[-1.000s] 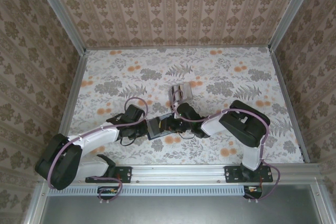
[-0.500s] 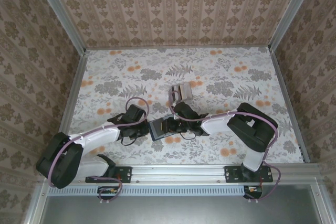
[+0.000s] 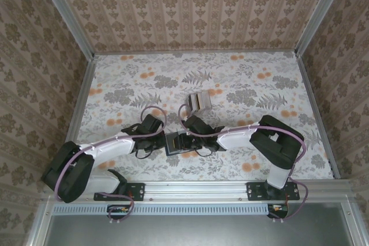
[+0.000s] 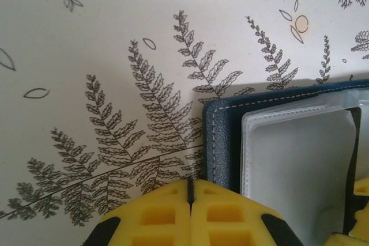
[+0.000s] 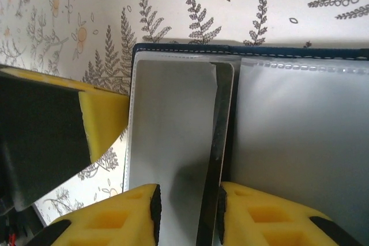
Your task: Put the credit cards into the card holder
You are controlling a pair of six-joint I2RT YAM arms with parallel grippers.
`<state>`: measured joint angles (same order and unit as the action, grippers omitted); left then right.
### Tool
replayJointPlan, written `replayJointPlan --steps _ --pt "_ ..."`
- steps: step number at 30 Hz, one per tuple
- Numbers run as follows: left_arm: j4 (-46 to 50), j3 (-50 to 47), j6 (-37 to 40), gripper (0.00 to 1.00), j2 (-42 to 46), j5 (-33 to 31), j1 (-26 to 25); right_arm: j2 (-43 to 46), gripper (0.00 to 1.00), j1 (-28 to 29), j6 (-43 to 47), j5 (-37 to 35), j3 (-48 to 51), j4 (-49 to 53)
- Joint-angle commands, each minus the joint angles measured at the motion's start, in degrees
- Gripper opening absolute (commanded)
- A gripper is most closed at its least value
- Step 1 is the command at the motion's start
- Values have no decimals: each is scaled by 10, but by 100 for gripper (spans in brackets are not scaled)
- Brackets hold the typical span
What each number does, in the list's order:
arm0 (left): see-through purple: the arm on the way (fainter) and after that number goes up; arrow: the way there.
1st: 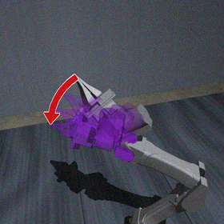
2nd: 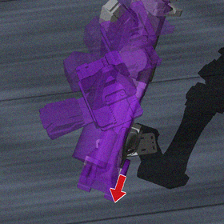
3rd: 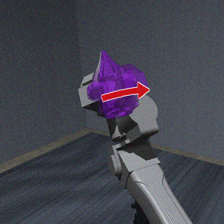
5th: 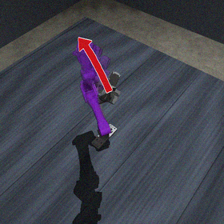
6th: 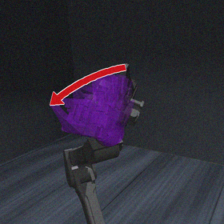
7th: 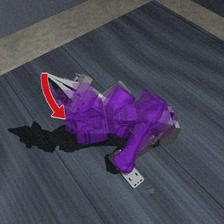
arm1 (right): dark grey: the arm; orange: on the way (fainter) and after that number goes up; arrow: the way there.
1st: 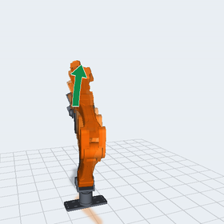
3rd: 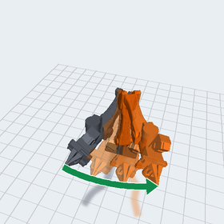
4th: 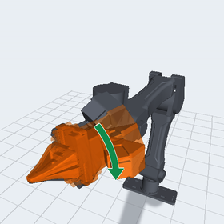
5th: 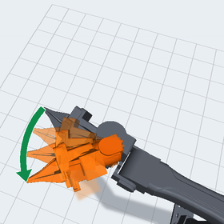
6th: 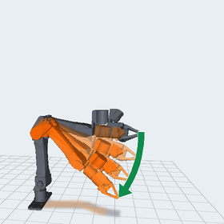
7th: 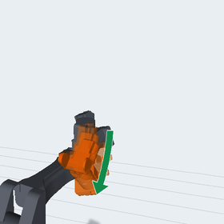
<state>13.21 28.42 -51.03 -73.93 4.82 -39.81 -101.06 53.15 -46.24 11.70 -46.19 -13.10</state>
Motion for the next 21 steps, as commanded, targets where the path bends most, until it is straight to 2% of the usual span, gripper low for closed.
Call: replayJointPlan --steps 1,6,21 --pt "-15 -5 -4 3 -30 39 -19 32 36 -1 42 -45 6 89" --pt "-14 -7 -7 3 -24 40 -20 52 39 -13 55 -54 8 121" --pt "-37 -3 -20 3 -59 35 -45 -6 35 14 54 10 -18 68"
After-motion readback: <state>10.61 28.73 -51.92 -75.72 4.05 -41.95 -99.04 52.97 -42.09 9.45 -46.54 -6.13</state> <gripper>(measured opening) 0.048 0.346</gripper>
